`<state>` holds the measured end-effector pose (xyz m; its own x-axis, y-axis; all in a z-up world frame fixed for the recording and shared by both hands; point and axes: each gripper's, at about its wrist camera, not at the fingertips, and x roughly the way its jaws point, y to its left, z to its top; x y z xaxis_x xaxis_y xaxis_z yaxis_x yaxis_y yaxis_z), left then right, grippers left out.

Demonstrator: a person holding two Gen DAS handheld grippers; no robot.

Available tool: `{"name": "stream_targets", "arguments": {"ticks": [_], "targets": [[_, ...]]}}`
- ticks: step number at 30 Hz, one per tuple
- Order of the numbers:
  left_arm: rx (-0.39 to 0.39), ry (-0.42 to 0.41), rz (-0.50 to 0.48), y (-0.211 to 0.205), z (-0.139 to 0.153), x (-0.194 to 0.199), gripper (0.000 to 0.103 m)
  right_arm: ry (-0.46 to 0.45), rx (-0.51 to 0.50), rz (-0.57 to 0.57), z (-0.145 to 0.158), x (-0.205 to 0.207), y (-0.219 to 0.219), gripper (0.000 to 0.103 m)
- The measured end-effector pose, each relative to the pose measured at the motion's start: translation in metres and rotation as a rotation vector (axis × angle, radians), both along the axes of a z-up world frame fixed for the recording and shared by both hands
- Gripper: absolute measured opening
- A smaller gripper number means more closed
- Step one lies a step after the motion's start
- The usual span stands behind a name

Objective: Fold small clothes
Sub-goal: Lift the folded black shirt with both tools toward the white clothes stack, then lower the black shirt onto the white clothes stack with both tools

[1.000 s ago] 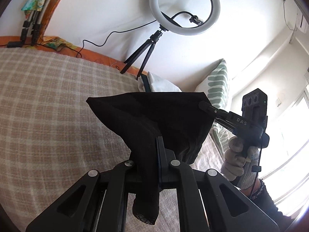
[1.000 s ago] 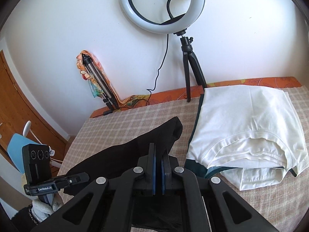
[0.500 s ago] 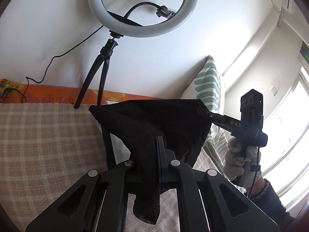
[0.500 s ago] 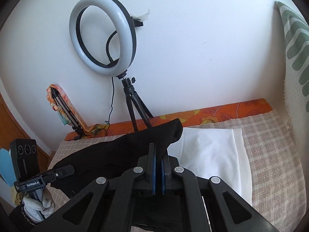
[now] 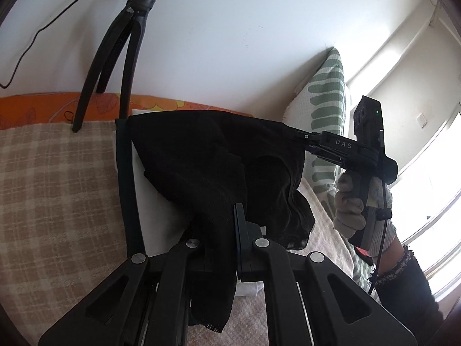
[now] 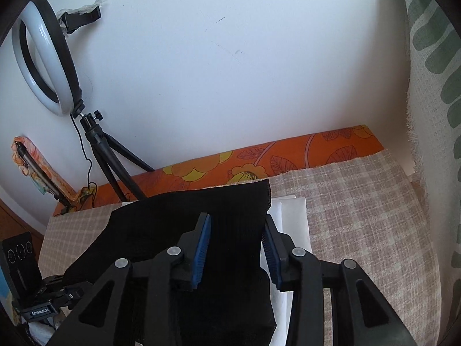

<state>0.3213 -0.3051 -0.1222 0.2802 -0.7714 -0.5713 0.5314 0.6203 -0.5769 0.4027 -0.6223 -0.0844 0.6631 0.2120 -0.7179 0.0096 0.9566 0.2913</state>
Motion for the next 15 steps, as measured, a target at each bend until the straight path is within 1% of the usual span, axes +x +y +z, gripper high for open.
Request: {"name": "stream_targets", "arguments": {"ticks": [3, 5, 8, 10, 14, 15], "targets": [[0.009, 0.024, 0.003, 0.006, -0.001, -0.001, 0.012, -0.012, 0.056, 0.013, -0.005, -0.02, -0.009, 0.04], [0.009, 0.034, 0.015, 0.011, 0.0, 0.0, 0.025, -0.01, 0.122, 0.022, -0.012, -0.037, -0.017, 0.04], [0.0, 0.045, 0.02, 0.019, 0.0, 0.002, 0.026, -0.013, 0.215, 0.018, -0.023, -0.07, -0.028, 0.04], [0.002, 0.049, 0.012, 0.019, 0.0, 0.003, 0.026, 0.0, 0.242, 0.018, -0.035, -0.089, -0.031, 0.04], [0.017, 0.071, -0.009, 0.014, -0.006, 0.0, 0.026, 0.04, 0.248, 0.04, -0.055, -0.106, -0.023, 0.04], [0.021, 0.075, -0.012, 0.014, -0.008, 0.0, 0.026, 0.04, 0.248, 0.041, -0.057, -0.107, -0.021, 0.038]]}}
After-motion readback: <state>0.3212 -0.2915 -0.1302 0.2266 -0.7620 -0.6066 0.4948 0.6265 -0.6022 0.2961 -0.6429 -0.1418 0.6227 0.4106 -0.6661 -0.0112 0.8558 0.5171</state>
